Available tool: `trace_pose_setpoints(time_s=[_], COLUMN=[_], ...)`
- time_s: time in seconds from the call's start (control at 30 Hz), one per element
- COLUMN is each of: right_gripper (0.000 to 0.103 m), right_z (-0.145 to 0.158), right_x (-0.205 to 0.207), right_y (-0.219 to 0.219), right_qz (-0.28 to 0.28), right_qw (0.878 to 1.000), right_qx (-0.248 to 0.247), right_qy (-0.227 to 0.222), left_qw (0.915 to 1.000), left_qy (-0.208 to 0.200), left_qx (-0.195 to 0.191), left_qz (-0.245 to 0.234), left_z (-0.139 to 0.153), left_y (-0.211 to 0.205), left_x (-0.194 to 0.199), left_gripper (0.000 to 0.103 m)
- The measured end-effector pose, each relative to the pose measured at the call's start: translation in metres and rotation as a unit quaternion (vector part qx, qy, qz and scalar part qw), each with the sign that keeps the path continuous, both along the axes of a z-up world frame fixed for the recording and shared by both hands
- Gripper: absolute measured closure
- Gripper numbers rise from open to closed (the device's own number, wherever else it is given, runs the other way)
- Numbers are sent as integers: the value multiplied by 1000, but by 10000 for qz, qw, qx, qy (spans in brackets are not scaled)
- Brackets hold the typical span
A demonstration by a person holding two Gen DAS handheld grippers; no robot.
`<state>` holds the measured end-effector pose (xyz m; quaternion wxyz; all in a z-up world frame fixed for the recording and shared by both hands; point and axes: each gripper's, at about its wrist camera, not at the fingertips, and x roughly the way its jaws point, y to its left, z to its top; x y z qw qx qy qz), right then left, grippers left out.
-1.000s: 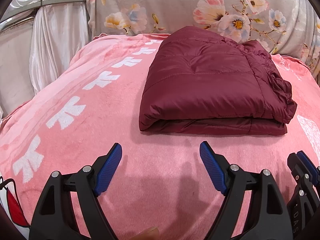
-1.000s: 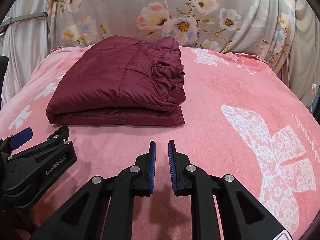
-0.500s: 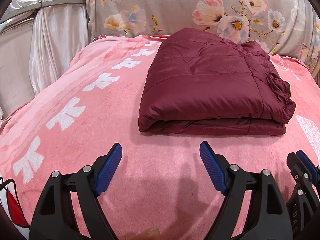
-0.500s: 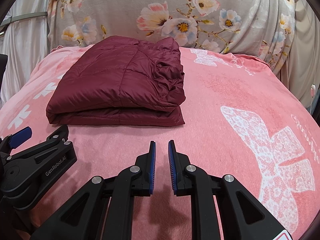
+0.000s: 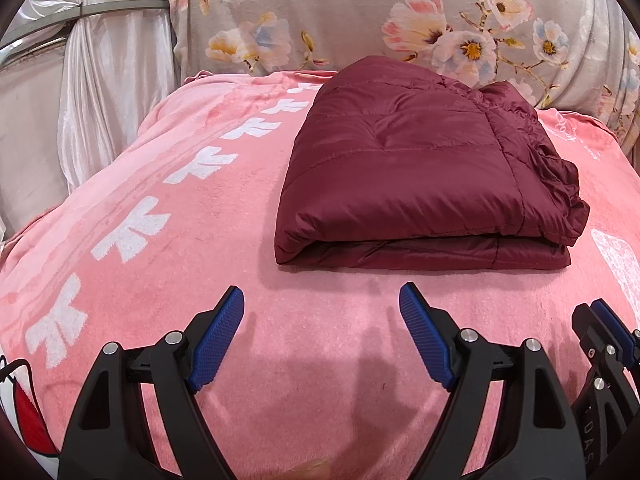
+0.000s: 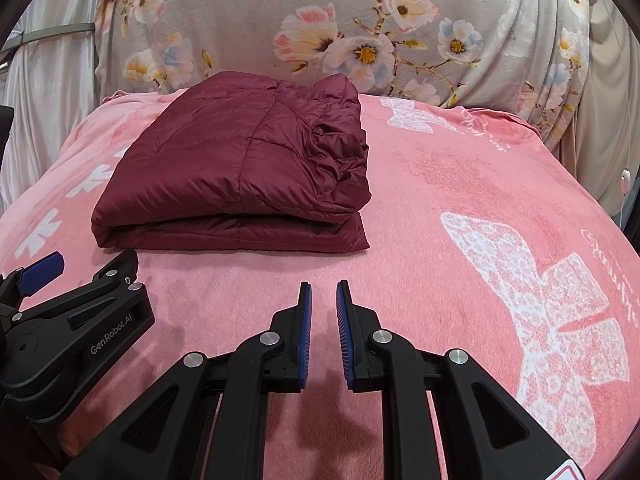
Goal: Fold large clothes
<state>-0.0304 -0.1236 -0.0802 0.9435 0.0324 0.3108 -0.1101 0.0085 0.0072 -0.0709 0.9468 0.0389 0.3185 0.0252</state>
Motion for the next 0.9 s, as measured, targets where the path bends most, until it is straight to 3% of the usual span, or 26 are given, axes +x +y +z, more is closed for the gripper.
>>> trace_pose_setpoints(time_s=[0.9], right_gripper=[88], right_z=[-1], right_x=[0], right_y=[-1], right_qz=[12], right_qw=[10000], right_qx=[-27], right_qy=[7], left_qw=[9999], left_qy=[-55], left_qx=[-56], left_qz=[-65], left_z=[0], left_y=[-2], left_x=[-1], left_gripper=[25])
